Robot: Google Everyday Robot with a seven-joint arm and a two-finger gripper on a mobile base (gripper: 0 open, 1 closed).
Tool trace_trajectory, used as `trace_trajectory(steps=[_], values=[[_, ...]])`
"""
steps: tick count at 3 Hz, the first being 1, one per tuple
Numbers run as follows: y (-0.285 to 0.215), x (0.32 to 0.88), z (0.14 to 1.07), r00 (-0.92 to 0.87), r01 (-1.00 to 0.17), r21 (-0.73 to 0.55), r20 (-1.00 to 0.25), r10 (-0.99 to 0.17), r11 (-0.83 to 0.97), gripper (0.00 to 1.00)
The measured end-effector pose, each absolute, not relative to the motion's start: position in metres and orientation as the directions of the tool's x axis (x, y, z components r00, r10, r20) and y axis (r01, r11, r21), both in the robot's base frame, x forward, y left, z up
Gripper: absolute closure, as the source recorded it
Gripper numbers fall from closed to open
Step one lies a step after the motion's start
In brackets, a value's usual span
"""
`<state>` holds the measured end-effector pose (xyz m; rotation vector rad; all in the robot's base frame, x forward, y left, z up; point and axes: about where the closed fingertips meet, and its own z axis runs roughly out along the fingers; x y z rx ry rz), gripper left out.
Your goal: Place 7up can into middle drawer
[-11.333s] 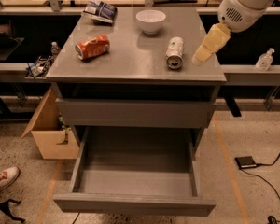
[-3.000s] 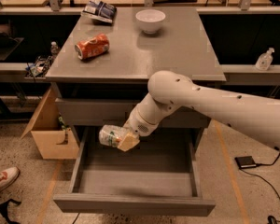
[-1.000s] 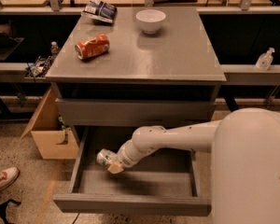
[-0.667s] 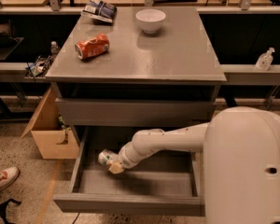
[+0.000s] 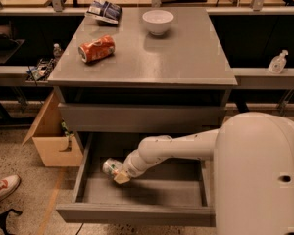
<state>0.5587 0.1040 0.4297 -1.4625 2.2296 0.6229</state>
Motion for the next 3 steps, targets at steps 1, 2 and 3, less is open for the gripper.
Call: trace_trajectory(steps=[1, 2, 3], values=[[0.105, 0.558, 0.429, -0.372, -0.925, 0.148, -0.552, -0.746, 0.351, 0.3], [0.105, 0.557, 0.432, -0.369, -0.924, 0.137, -0.561, -0.741, 0.356, 0.06], [0.087, 0.567, 0.437, -0.399, -0.906, 0.134, -0.587, -0.704, 0.402, 0.0]])
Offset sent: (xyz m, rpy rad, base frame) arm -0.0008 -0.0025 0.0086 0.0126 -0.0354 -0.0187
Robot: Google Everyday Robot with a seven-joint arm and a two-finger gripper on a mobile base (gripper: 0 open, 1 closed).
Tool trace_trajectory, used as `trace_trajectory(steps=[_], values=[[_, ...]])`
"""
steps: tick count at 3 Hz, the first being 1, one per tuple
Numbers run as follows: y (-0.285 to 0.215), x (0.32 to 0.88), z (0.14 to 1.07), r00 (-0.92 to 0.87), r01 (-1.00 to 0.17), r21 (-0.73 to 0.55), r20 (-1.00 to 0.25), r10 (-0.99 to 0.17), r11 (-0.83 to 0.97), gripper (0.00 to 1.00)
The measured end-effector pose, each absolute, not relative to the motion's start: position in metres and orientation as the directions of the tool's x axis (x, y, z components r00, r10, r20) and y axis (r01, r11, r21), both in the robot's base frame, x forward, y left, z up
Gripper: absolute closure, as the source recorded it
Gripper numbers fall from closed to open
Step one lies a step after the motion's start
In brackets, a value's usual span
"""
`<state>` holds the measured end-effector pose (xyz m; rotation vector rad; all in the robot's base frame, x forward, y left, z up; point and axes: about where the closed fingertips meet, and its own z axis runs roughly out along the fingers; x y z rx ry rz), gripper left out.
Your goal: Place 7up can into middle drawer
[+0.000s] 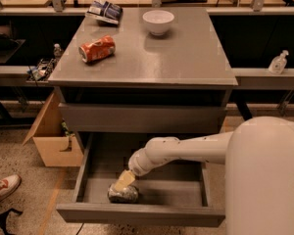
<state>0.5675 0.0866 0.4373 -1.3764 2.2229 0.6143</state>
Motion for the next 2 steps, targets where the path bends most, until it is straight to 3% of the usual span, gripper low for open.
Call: trace_trajectory(steps=[2], values=[[-0.01, 0.589, 0.468, -0.482, -0.832, 0.141, -0.663, -0.573, 0.537, 0.0]])
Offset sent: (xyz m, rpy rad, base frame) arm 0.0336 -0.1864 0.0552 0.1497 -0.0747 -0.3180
